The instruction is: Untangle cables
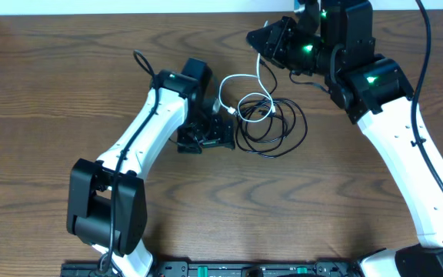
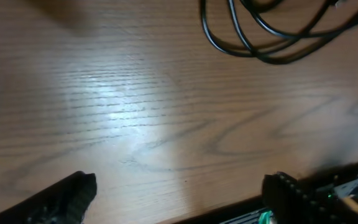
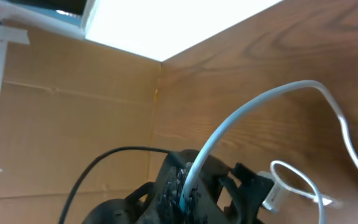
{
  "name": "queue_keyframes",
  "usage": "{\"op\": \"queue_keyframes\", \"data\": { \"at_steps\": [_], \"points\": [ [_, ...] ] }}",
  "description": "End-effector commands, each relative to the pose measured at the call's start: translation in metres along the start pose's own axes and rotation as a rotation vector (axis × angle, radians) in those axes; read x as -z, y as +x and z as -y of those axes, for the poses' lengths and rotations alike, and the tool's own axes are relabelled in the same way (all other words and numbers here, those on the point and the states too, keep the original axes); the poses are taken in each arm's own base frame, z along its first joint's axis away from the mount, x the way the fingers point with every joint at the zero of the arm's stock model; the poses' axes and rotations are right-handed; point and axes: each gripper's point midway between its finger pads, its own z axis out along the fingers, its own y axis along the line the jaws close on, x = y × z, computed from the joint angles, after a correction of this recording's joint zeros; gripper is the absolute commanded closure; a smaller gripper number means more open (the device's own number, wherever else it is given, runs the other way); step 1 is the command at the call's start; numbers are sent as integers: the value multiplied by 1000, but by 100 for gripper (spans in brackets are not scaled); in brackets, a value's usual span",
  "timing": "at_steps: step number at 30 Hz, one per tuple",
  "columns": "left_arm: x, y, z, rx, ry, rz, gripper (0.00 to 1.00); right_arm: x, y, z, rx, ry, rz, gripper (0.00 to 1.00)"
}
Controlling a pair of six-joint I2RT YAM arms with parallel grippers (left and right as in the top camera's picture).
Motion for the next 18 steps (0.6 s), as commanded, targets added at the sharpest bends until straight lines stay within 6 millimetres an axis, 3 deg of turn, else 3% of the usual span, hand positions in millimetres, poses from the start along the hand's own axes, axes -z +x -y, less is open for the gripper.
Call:
{"op": "queue_keyframes", "data": {
  "at_steps": [1,3,6,9,12,15,18],
  "points": [
    [8,7,-3,-60,3,-24,25,6,5,1,141,33,-6,99],
    [31,2,-12,-13,26,16,24,8,12,22,177,120,-35,99],
    [62,-5,-20,50,124,94,24,10,24,32,288,152,-94,99],
    [88,-6,-15,105,281,134,24,10,37,27,455,90,-168,99],
    [111,-5,-5,219,459,130,24,17,86,9,744,-129,-363,99],
    [116,-7,-5,430,512,81,24,30,139,-3,965,-337,-517,99],
    [116,-7,-5,670,525,19,24,33,167,-3,1080,-379,-590,99]
  ]
}}
